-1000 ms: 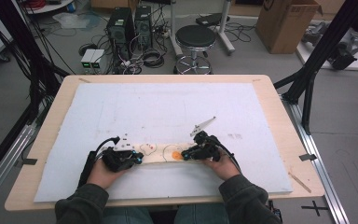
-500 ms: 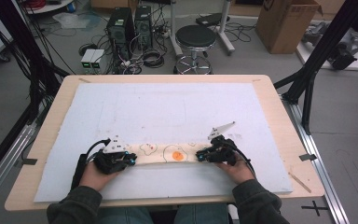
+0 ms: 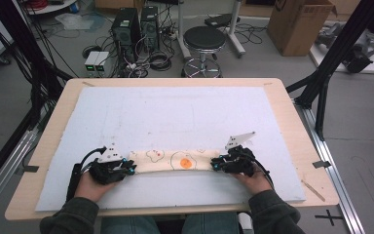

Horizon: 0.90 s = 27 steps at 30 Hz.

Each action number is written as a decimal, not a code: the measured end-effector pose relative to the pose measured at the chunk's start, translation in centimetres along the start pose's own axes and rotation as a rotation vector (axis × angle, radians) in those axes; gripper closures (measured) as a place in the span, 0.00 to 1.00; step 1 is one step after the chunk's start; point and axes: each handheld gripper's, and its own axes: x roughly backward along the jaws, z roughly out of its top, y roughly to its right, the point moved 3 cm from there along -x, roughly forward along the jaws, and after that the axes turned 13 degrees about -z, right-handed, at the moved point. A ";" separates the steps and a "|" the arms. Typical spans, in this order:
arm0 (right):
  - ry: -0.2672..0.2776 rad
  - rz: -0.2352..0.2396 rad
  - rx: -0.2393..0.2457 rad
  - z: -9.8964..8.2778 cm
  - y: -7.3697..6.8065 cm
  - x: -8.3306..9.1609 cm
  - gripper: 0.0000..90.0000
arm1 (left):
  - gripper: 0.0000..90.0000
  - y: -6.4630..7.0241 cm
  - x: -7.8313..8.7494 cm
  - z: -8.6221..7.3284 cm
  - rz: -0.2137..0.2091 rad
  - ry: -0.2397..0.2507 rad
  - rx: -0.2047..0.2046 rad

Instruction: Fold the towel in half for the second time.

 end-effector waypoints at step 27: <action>0.011 -0.036 0.045 1.4 0.6 -1.5 0.54 | 0.55 -1.6 -1.3 1.0 -0.021 -0.011 0.020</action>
